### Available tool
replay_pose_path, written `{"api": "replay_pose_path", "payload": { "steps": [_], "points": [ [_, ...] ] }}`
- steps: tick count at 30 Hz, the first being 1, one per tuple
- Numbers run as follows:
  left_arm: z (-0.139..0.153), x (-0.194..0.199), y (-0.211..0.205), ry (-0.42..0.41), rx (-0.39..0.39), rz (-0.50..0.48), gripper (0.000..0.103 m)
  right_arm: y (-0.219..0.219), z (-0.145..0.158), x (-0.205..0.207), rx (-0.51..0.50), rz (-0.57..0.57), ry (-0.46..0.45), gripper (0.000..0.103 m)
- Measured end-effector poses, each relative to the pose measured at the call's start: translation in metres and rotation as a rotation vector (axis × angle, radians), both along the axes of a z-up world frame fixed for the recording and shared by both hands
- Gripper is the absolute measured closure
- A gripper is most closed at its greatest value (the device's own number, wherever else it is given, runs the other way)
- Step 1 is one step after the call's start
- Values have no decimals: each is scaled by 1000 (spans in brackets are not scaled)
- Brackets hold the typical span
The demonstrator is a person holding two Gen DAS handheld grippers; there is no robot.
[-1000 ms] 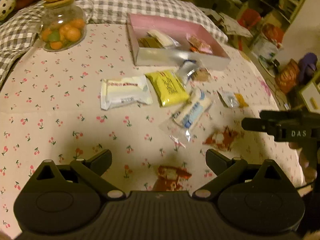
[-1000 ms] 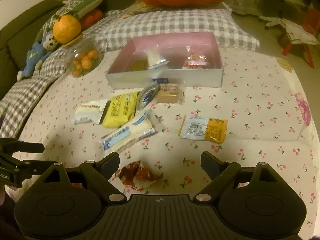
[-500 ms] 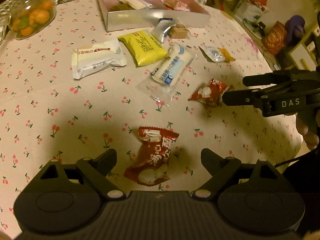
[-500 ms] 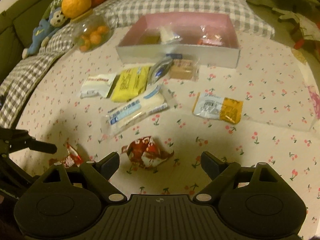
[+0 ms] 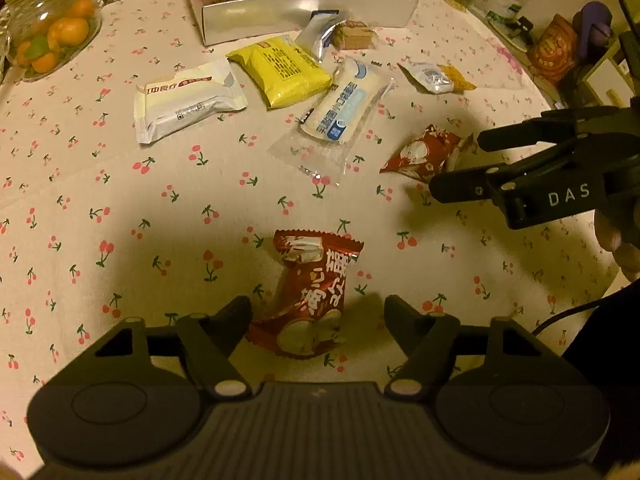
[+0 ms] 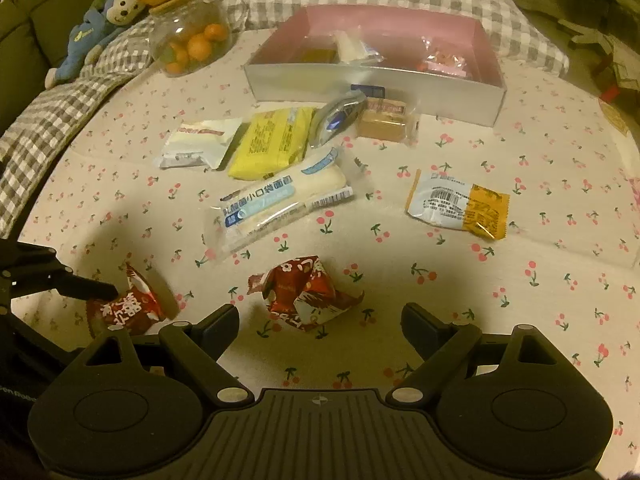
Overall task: Organize snacks
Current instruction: 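Move the left tool to a red candy packet while the right tool approaches another red candy, then close the left tool on the red candy packet while the right tool grasps the red-brown candy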
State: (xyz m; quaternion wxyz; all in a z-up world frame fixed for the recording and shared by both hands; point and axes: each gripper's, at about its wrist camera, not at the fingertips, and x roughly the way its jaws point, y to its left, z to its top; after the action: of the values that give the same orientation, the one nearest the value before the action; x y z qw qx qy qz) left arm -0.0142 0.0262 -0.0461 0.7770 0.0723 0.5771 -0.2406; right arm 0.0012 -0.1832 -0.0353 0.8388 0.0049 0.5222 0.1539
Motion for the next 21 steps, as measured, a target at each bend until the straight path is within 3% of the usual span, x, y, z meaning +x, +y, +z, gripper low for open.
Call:
{"api": "replay_pose_path", "payload": {
  "steps": [12, 15, 17, 18, 20, 21],
  "points": [
    [2, 1, 1, -35, 18, 13, 62, 8, -7, 2, -45, 25, -12, 18],
    [3, 3, 3, -34, 3, 24, 63, 9, -7, 2, -54, 33, -17, 27],
    [3, 2, 3, -38, 1, 25, 64, 10, -7, 2, -57, 42, -14, 40],
    [4, 2, 2, -39, -2, 24, 71, 11, -8, 2, -61, 46, -15, 42],
    [4, 2, 2, -38, -9, 23, 71, 13, -7, 1, -73, 56, -24, 54],
    [5, 2, 2, -39, -9, 24, 71, 14, -7, 1, -77, 63, -29, 54]
  ]
}}
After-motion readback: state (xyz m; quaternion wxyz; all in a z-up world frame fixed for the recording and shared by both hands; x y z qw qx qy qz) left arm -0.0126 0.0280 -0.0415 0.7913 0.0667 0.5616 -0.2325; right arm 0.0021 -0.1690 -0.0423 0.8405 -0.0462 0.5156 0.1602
